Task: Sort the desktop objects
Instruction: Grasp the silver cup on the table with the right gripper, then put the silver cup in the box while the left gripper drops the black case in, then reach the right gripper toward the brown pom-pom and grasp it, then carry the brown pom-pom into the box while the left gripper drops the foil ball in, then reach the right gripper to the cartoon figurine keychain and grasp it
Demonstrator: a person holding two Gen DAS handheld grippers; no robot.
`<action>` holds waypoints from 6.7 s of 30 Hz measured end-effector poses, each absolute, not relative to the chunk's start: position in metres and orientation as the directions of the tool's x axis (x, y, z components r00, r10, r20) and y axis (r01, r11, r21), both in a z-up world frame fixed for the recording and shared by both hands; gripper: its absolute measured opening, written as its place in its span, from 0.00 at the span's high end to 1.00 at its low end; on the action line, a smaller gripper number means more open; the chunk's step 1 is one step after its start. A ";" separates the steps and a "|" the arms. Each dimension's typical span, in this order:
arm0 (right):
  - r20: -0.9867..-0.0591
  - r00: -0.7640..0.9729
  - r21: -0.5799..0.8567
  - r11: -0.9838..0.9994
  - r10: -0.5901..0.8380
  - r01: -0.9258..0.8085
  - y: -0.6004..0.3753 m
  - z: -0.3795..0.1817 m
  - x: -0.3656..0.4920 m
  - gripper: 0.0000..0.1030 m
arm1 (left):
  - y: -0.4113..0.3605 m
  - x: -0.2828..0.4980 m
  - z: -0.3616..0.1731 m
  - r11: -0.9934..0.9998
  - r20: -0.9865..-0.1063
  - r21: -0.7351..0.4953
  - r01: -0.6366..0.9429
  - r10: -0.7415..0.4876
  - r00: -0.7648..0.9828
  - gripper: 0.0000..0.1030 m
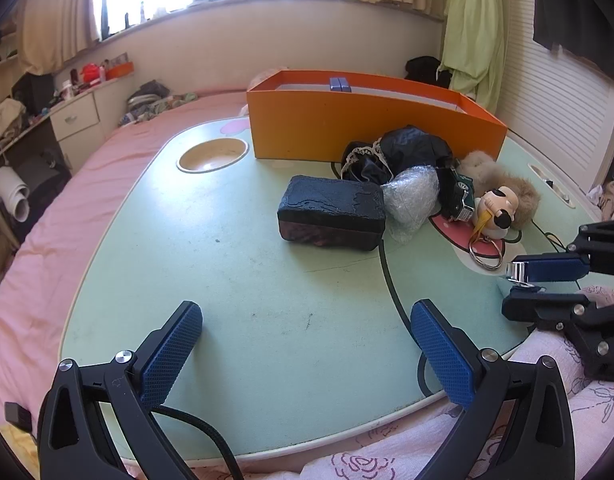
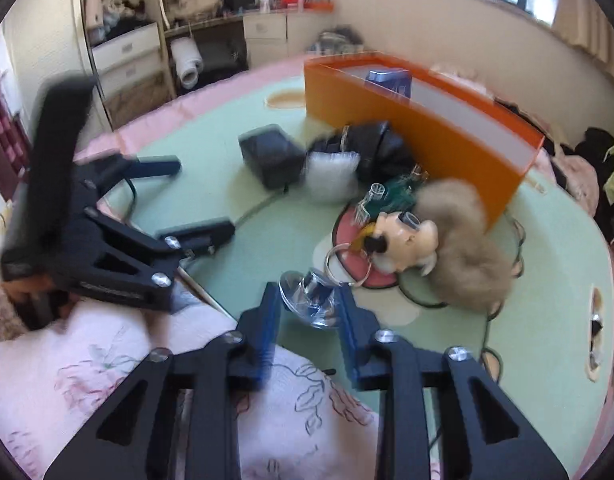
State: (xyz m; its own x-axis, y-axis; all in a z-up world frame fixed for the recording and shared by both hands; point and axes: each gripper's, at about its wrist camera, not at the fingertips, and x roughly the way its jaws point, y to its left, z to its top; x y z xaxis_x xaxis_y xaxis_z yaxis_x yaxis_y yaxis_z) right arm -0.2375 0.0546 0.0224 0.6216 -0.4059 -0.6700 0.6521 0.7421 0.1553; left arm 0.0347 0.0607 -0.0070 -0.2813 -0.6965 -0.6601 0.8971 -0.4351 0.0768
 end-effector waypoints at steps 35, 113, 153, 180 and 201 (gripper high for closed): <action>-0.453 0.655 0.334 0.566 -0.605 0.754 0.044 0.047 -0.311 0.72 | 0.015 0.003 0.075 -0.501 -0.587 0.035 0.865 -0.710 -0.388 0.42; -0.610 0.466 0.324 0.335 -0.641 0.885 -0.009 0.009 -0.298 0.75 | 0.053 0.023 0.000 -0.436 -0.681 0.073 0.897 -0.679 -0.274 0.00; -0.387 0.494 0.397 0.343 -0.779 0.852 -0.039 0.090 -0.325 0.74 | -0.016 -0.046 0.124 -0.575 -0.579 0.008 0.818 -0.670 -0.465 0.80; -0.521 0.516 0.362 0.370 -0.680 0.855 0.031 0.035 -0.303 0.24 | 0.051 0.002 0.015 -0.517 -0.670 0.088 0.851 -0.663 -0.334 0.13; -0.544 0.581 0.473 0.351 -0.605 0.808 0.020 0.004 -0.312 0.11 | 0.041 0.015 0.000 -0.455 -0.690 0.073 0.888 -0.666 -0.285 0.00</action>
State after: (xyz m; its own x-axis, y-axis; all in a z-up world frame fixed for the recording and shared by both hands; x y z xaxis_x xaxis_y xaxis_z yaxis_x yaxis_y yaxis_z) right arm -0.3122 0.0198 0.0035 0.5812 -0.6054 -0.5438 0.8082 0.3514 0.4726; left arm 0.0148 0.0415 0.0000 -0.2847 -0.6656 -0.6899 0.8876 -0.4548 0.0725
